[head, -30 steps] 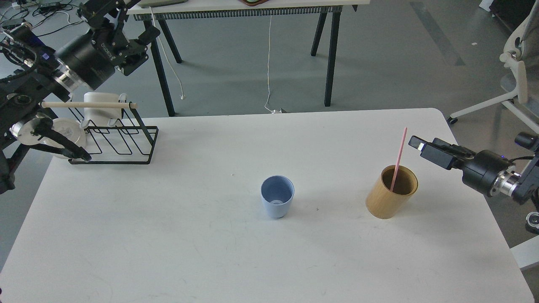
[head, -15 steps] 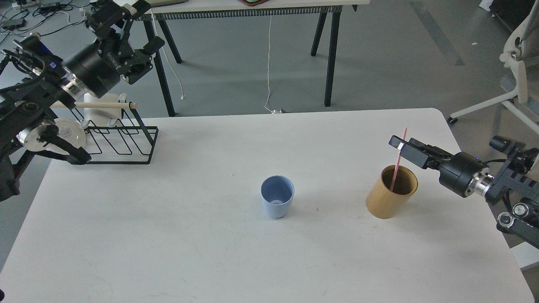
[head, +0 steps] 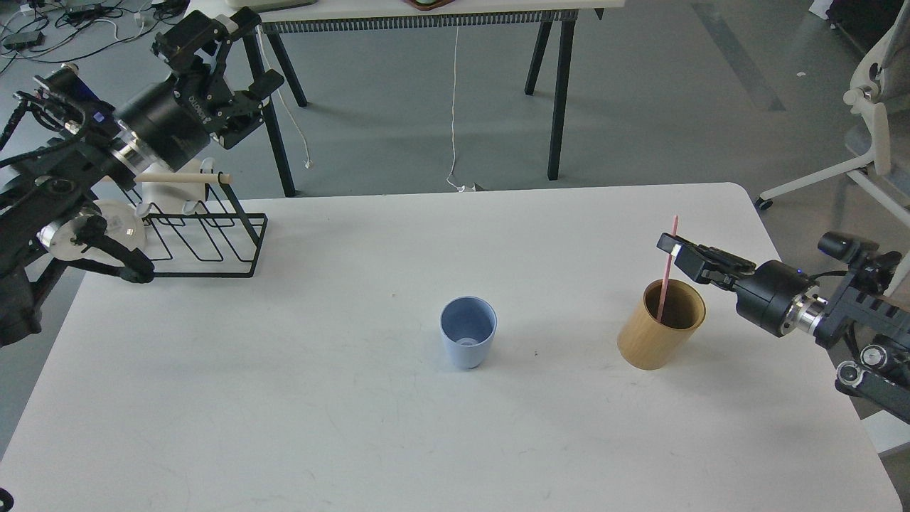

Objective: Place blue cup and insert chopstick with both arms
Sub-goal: 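Grasp the pink straw and pull it up out of the tan cup, then carry the straw over the blue cup and lower it inside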

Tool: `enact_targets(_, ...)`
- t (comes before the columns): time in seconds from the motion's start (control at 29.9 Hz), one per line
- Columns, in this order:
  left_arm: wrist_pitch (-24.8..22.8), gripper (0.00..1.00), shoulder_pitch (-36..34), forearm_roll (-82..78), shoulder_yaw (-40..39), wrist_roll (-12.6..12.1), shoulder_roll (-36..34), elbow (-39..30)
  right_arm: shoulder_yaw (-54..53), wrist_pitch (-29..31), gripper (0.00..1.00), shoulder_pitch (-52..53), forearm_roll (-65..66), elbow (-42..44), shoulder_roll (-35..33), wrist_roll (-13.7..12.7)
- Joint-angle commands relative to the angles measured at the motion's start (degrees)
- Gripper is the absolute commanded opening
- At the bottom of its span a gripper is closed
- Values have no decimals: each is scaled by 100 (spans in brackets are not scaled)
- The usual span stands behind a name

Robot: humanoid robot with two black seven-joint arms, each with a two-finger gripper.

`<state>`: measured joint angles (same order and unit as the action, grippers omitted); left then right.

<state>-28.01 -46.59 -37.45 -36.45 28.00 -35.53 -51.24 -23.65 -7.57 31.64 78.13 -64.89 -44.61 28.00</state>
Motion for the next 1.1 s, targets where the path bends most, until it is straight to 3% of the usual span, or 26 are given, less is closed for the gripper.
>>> enact_targets(0.0, 1, 93, 1, 0, -3, 0, 2, 0, 0, 1, 9, 0, -9, -15, -30, 0)
enact_targets(0.67, 1, 93, 1, 0, 15, 0, 151, -9, -246, 62, 4, 307, -167, -252, -742, 0)
enact_targets(1.07, 1, 93, 9, -8, 32, 0, 169, 9, -325, 71, 2, 1080, -545, -507, -882, 0)
